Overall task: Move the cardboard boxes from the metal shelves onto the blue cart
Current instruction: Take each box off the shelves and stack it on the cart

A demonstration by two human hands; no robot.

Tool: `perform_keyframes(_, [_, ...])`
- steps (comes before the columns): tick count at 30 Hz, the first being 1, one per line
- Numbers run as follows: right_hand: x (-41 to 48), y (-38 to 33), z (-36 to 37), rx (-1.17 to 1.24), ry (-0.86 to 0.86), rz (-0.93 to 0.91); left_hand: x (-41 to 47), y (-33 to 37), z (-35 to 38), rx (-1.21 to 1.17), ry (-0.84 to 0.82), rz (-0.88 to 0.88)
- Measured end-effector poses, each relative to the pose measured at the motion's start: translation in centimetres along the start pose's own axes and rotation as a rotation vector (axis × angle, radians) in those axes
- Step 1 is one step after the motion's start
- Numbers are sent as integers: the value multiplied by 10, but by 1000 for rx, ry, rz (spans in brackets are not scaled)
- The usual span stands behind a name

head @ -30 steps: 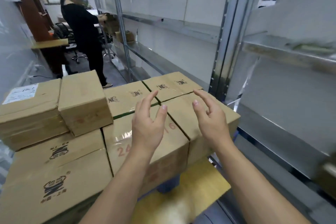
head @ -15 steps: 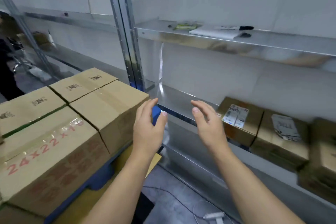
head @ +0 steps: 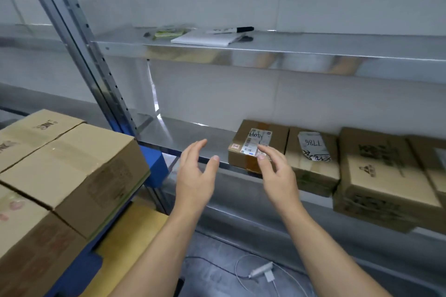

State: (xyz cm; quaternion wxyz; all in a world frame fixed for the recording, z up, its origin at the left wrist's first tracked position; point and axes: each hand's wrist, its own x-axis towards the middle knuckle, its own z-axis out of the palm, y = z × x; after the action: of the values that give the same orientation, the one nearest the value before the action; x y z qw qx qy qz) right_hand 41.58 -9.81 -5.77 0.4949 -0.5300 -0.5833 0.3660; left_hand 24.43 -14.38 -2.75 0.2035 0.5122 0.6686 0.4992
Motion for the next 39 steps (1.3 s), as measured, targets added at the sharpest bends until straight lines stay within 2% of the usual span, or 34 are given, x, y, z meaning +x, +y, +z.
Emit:
perform_keyframes(6, [19,13,0,-43,69,120,31,-10,25,-15,-93,8])
perform_keyframes(17, [69,44,28,-235,174,234,108,-53,71,-6,-265,-32])
perform_keyframes(30, [77,81,48,-927,124,227,157,-97,130,25,-531,-129])
perform_keyframes(39, [80,91,58,-1067,181,226,162,-111,139,-108,-633,-241])
